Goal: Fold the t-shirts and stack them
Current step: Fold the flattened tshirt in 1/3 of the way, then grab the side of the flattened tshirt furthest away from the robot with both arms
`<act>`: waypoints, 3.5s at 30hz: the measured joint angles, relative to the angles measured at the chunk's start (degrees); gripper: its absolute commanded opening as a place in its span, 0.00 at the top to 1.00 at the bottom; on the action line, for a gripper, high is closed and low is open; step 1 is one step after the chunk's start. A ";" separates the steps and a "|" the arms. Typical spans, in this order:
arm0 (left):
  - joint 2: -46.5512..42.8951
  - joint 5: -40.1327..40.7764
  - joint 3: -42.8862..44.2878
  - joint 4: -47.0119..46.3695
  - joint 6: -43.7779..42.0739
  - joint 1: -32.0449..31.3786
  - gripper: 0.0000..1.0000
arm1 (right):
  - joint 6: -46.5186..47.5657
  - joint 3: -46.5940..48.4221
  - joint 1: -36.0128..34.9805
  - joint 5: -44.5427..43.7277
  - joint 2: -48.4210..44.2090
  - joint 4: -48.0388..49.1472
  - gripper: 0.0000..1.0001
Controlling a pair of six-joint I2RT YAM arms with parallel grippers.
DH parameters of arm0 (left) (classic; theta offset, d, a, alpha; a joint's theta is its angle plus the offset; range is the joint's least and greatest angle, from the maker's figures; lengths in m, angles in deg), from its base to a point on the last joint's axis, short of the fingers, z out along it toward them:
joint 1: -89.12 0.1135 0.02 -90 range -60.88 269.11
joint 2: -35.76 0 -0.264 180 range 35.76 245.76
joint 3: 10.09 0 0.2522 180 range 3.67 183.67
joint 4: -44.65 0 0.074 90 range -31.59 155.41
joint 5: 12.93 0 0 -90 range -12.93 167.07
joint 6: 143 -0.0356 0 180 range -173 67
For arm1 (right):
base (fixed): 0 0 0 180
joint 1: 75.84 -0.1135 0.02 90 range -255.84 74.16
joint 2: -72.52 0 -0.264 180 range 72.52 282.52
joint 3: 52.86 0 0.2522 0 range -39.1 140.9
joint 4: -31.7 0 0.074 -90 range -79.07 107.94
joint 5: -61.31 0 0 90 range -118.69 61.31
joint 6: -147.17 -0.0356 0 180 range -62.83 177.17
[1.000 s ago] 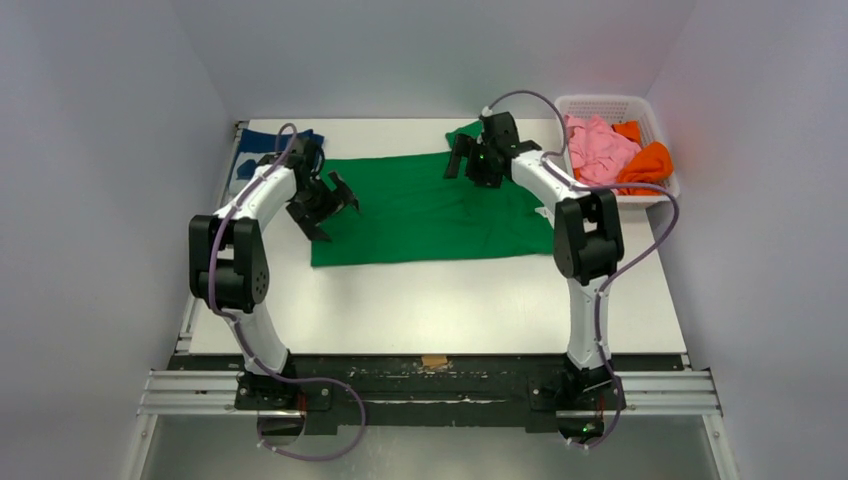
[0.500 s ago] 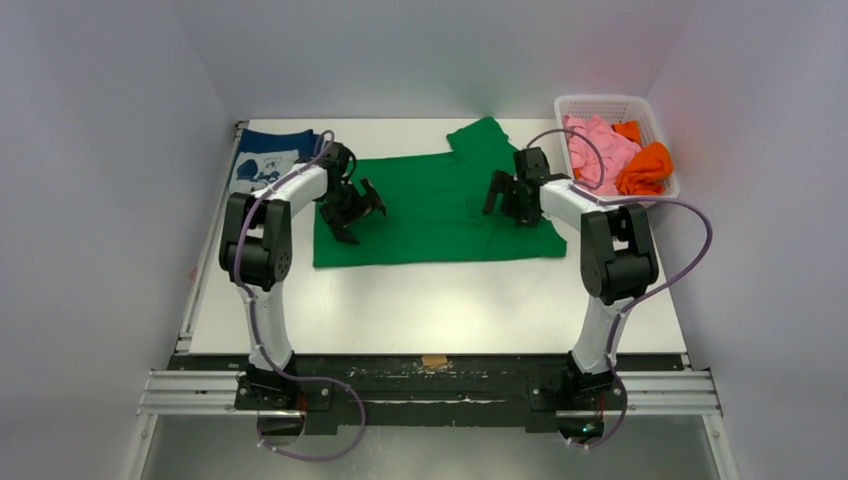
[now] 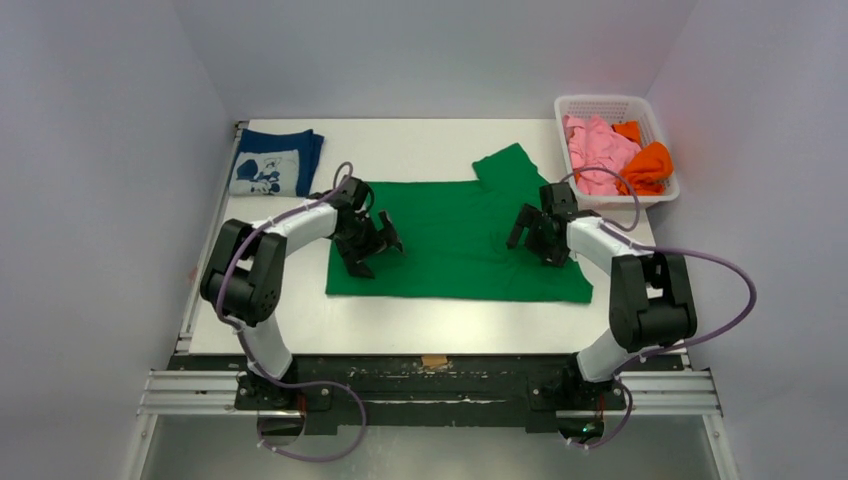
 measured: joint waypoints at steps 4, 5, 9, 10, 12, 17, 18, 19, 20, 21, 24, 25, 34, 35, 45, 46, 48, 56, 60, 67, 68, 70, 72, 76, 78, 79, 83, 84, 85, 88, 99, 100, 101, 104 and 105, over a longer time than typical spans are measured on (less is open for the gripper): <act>-5.90 -1.16 -8.07 -2.19 2.51 -4.22 0.00 | -1.18 -4.37 1.40 -1.18 -4.70 -2.73 0.06; -7.08 -1.38 -9.57 -2.54 3.08 -5.31 0.00 | -1.60 -5.77 1.68 -1.62 -6.25 -3.48 0.05; -10.97 -1.60 -14.29 -3.89 5.90 -9.27 0.00 | -2.16 -8.35 2.27 -2.97 -9.38 -6.38 0.05; -11.96 -1.75 -15.54 -4.22 6.78 -10.36 0.00 | -2.19 -8.79 2.40 -3.15 -9.92 -6.78 0.05; -13.66 -1.81 -17.49 -4.55 8.31 -12.17 0.00 | -2.23 -9.42 2.49 -3.39 -10.67 -7.26 0.05; -18.51 -1.79 -22.73 -5.01 12.00 -16.63 0.00 | -2.32 -10.54 2.49 -4.31 -12.13 -8.94 0.05; -19.10 -1.62 -23.21 -4.85 12.44 -17.05 0.00 | -2.32 -10.84 2.49 -4.31 -12.55 -9.22 0.05; -19.39 -1.27 -23.32 -4.50 12.83 -17.33 0.00 | -2.32 -11.21 2.49 -4.31 -13.07 -9.57 0.05; -19.39 -0.96 -23.23 -4.13 12.96 -17.49 0.00 | -2.32 -11.72 2.49 -4.28 -13.79 -10.01 0.05; -19.34 -0.61 -22.97 -3.52 13.11 -17.57 0.00 | -2.34 -12.15 2.49 -4.33 -14.51 -10.58 0.04; -19.37 0.59 -22.53 -2.12 13.35 -17.64 0.00 | -2.38 -13.60 2.54 -5.11 -16.74 -13.14 0.03; -19.50 0.83 -22.49 -1.79 13.35 -17.64 0.00 | -2.38 -13.77 2.69 -5.81 -17.14 -14.21 0.03; -22.01 8.35 -15.26 7.98 9.92 -17.09 0.00 | -0.57 -6.29 3.17 -8.00 -20.02 -16.00 0.01; -22.01 8.79 -13.29 8.61 9.22 -16.46 0.00 | -0.26 -4.79 3.17 -7.87 -20.15 -15.26 0.01; -10.05 15.30 8.90 7.52 -0.72 1.81 0.00 | 2.99 0.57 3.17 -3.61 -17.20 -9.22 0.01; -7.34 16.15 11.52 6.99 -1.60 3.17 0.00 | 3.28 1.07 3.17 -3.26 -16.44 -9.14 0.01; -2.19 17.11 16.04 5.75 -3.10 5.51 0.00 | 3.63 1.79 3.17 -2.97 -15.47 -8.85 0.01; 14.10 15.61 26.73 3.15 -6.29 12.00 0.00 | 5.01 2.78 3.17 -2.78 -14.21 -8.20 0.02; 16.85 12.35 26.80 2.19 -6.73 12.39 0.03 | 5.42 2.89 3.17 -2.71 -13.33 -8.02 0.02; 15.80 7.43 24.02 -0.92 -6.78 12.20 0.17 | 5.53 2.89 3.17 -1.97 -13.18 -7.89 0.03; 15.41 6.93 23.15 -1.25 -6.78 12.20 0.20 | 5.55 2.89 3.17 -1.66 -13.18 -7.87 0.03; 14.58 6.21 21.62 -1.84 -6.80 12.17 0.26 | 5.55 2.89 3.17 -1.31 -13.18 -7.82 0.03; 13.97 5.70 20.41 -1.86 -6.91 12.13 0.33 | 5.57 2.89 3.17 -1.07 -13.18 -7.54 0.03; 13.84 5.57 19.93 -1.11 -7.39 12.00 0.43 | 5.60 2.89 3.17 -0.42 -13.18 -6.99 0.04; 13.84 5.75 19.82 -0.33 -7.87 11.80 0.48 | 5.60 2.89 3.17 -0.09 -13.18 -6.78 0.04; 13.84 5.79 19.78 0.09 -8.09 11.65 0.50 | 5.62 2.89 3.17 -0.02 -13.18 -6.67 0.04; 13.84 6.67 19.87 2.19 -8.35 10.71 0.51 | 5.66 2.89 3.17 0.02 -13.20 -6.64 0.04; 13.86 7.23 20.11 3.08 -8.35 10.38 0.52 | 5.68 2.89 3.17 0.02 -13.20 -6.64 0.04; 13.88 7.89 20.44 4.07 -8.35 9.99 0.52 | 5.68 2.89 3.17 0.02 -13.20 -6.64 0.04; 14.80 11.17 22.64 8.68 -8.46 8.20 0.54 | 5.70 2.89 3.17 0.00 -13.20 -6.64 0.04; 18.62 16.76 28.72 17.14 -9.77 5.38 1.00 | 5.90 2.89 3.17 -0.37 -13.20 -6.64 0.04; 18.62 16.79 28.74 17.27 -9.77 5.35 1.00 | 5.90 2.89 3.17 -0.44 -13.20 -6.64 0.04; 18.62 16.87 28.76 17.33 -9.77 5.35 1.00 | 5.90 2.89 3.17 -0.63 -13.18 -6.67 0.04; 18.62 16.94 28.85 17.62 -9.79 5.35 1.00 | 5.99 2.95 3.17 -1.44 -12.92 -6.69 0.05; 18.58 17.03 28.85 17.75 -9.81 5.35 1.00 | 6.03 3.17 3.17 -1.68 -12.50 -6.71 0.05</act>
